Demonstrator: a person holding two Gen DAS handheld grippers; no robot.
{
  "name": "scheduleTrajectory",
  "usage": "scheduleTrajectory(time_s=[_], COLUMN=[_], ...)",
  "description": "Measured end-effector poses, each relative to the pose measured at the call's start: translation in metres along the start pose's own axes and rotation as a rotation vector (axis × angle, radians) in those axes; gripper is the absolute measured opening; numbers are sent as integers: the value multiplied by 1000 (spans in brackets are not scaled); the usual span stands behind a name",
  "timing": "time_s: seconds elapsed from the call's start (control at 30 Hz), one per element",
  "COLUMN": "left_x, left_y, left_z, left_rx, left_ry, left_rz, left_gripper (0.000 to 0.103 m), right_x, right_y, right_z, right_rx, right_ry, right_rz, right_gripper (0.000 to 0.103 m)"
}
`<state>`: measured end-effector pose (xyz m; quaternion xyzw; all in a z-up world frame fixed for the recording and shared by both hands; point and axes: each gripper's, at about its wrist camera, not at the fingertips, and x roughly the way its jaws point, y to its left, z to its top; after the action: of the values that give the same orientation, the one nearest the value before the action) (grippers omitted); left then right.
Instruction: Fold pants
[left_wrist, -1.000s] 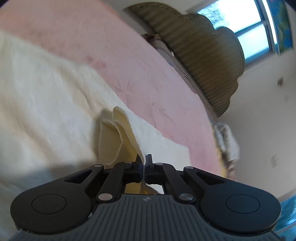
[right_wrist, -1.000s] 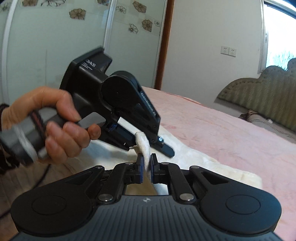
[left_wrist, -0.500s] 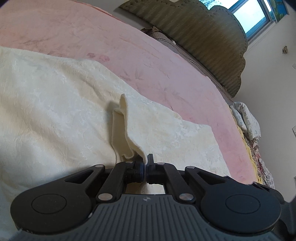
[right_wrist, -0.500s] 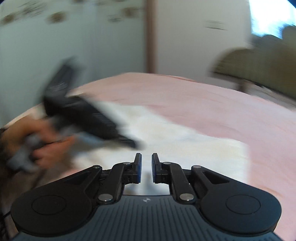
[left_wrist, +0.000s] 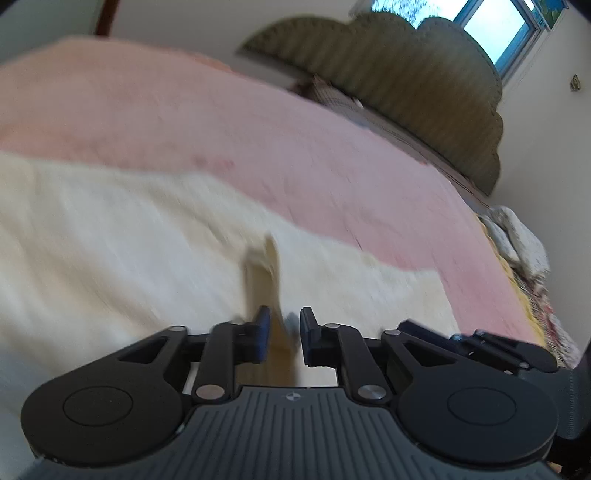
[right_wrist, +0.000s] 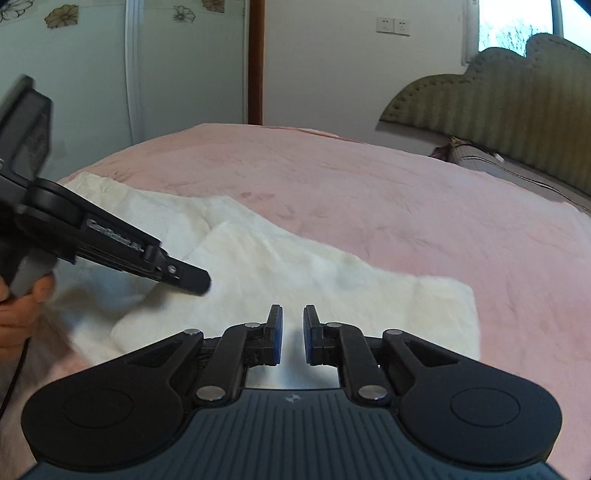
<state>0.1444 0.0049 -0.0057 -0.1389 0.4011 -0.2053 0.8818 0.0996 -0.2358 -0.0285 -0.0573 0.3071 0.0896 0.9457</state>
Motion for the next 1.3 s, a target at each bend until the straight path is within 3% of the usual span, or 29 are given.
scheduleTrajectory(time_s=[0.07, 0.13, 0.2, 0.27, 0.33, 0.43, 0.53, 0.6, 0.7, 0.83, 0.9, 0.97, 1.03, 1.13, 1.3], left_x=[-6, -7, 0, 14, 32, 64, 58, 45, 31, 26, 20, 18, 19, 29, 30], left_y=[-3, -6, -13, -24, -30, -27, -29, -33, -38, -43, -45, -47, -51, -57, -59], left_z=[10, 20, 28, 33, 34, 27, 22, 19, 15, 2, -5, -16, -26, -36, -42], left_rx=[19, 10, 22, 32, 58, 72, 109, 146, 149, 174, 183, 196, 252, 331, 366], left_ry=[-45, -53, -35, -9, 19, 78, 35, -25, -40, -14, -18, 5, 6, -6, -7], left_rz=[19, -22, -93, -127, -133, -47, -1, 53, 21, 19, 20, 11, 20, 90, 143], left_gripper=[22, 22, 23, 24, 29, 29, 29, 31, 35, 39, 45, 63, 69, 69, 81], right_x=[22, 39, 32, 19, 17, 22, 11, 4, 7, 27, 14, -3, -9, -3, -5], right_y=[-2, 3, 17, 35, 50, 66, 42, 15, -31, -70, -66, -49, -27, 2, 10], right_z=[4, -4, -7, -7, -10, -19, -8, -2, 3, -12, -19, -20, -23, -33, -42], right_rx=[30, 38, 10, -5, -30, -129, -70, -33, 68, 215, 288, 279, 199, 90, 77], right_ry=[41, 90, 55, 13, 27, 36, 41, 21, 27, 113, 60, 7, 4, 68, 52], right_rz=[13, 32, 8, 84, 142, 109, 136, 49, -90, -147, -98, -49, -52, -26, -62], right_gripper=[12, 11, 12, 13, 13, 13, 13, 14, 14, 13, 14, 16, 18, 18, 18])
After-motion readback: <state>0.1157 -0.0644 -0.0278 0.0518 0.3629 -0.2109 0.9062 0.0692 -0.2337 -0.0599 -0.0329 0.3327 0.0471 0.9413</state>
